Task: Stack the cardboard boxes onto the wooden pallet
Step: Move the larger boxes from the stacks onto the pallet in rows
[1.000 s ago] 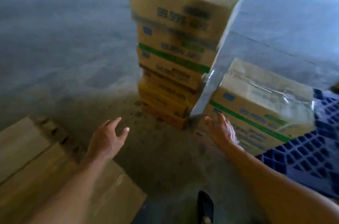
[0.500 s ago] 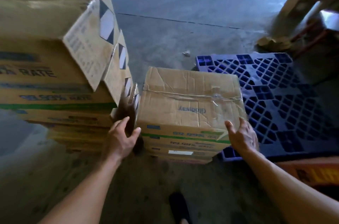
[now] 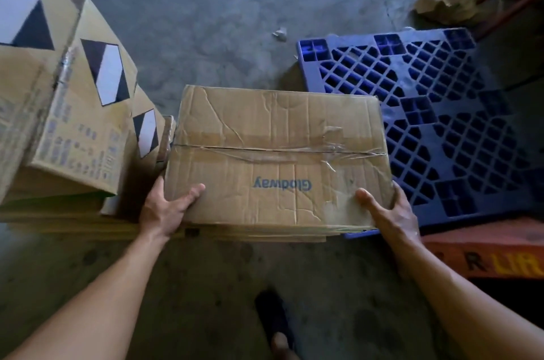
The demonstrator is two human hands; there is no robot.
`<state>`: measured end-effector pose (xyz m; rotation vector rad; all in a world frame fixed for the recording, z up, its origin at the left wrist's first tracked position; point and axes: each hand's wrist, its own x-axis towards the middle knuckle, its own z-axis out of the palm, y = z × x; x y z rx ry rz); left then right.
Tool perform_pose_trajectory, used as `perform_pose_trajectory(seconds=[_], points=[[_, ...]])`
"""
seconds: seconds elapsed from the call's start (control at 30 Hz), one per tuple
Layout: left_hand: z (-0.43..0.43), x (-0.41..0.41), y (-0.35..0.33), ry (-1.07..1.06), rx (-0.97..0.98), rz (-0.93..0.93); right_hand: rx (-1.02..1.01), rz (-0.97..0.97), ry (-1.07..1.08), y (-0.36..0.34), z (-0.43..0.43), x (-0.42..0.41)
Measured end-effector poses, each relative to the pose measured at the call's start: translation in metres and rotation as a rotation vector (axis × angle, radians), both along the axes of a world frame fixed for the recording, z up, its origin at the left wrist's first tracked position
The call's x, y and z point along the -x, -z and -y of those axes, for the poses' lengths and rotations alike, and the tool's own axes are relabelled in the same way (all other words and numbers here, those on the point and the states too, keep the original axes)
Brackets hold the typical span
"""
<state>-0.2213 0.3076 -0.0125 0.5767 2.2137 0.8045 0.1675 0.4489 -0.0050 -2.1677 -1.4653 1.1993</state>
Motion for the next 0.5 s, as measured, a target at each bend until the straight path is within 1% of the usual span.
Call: perform_pose_trajectory(seconds=[0.13, 0.23, 0.4, 0.5], points=[[0.008, 0.002, 0.004, 0.0, -0.12, 0.127, -0.039, -0.127, 0.017, -0.001, 0.008, -0.003], [0.021, 0.0, 0.0, 0.009, -0.154, 0.171, -0.046, -0.158, 0.007, -0.008, 0.015, -0.011], [0.067, -0.024, -0.019, -0.027, -0.258, 0.143, -0.092, -0.167, 0.002, -0.029, 0.054, -0.031], [0.108, -0.038, -0.038, -0.03, -0.305, 0.136, -0.139, -0.242, -0.013, -0.051, 0.091, -0.044]])
